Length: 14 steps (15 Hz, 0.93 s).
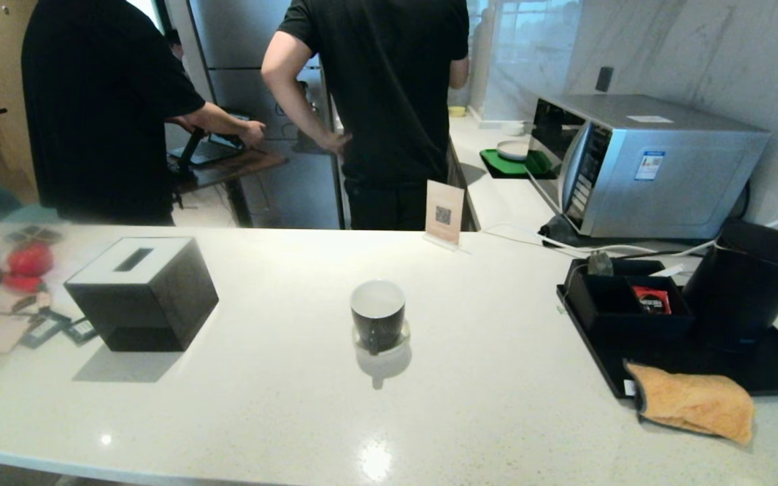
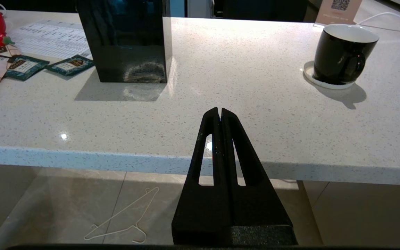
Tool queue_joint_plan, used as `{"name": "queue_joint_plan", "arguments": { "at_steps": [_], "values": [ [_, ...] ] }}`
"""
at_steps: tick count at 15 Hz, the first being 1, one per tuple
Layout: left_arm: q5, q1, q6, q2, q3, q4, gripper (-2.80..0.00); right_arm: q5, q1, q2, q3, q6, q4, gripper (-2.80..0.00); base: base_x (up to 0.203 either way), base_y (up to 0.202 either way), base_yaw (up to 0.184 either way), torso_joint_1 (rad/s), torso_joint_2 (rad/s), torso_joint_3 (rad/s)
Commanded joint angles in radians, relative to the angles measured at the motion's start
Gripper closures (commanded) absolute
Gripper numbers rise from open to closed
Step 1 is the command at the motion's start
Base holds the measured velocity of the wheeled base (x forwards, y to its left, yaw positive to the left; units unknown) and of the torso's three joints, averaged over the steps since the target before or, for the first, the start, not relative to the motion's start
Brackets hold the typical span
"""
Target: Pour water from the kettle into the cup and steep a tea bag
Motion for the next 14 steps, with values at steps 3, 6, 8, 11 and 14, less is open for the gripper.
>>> {"name": "queue_joint_plan", "arguments": {
  "at_steps": [3,6,8,11,14],
  "values": [
    [0.000,0.000,-0.002,0.001,0.000,0.000,0.00,0.180,-0.029,0.129,-0.039,-0.008,-0.101,-2.80,0.000,0.000,0.000,0.000,0.00,0.000],
    [0.000,0.000,0.000,0.001,0.000,0.000,0.00,0.350,-0.071,0.166,-0.039,-0.078,-0.162,-2.80,0.000,0.000,0.000,0.000,0.00,0.000],
    [0.000,0.000,0.000,0.001,0.000,0.000,0.00,0.427,-0.099,0.216,-0.039,-0.103,-0.232,-2.80,0.000,0.000,0.000,0.000,0.00,0.000],
    [0.000,0.000,0.000,0.001,0.000,0.000,0.00,0.589,-0.144,0.275,-0.041,-0.142,-0.312,-2.80,0.000,0.000,0.000,0.000,0.00,0.000],
    [0.000,0.000,0.000,0.001,0.000,0.000,0.00,0.700,-0.164,0.317,-0.040,-0.178,-0.364,-2.80,0.000,0.000,0.000,0.000,0.00,0.000]
  ]
}}
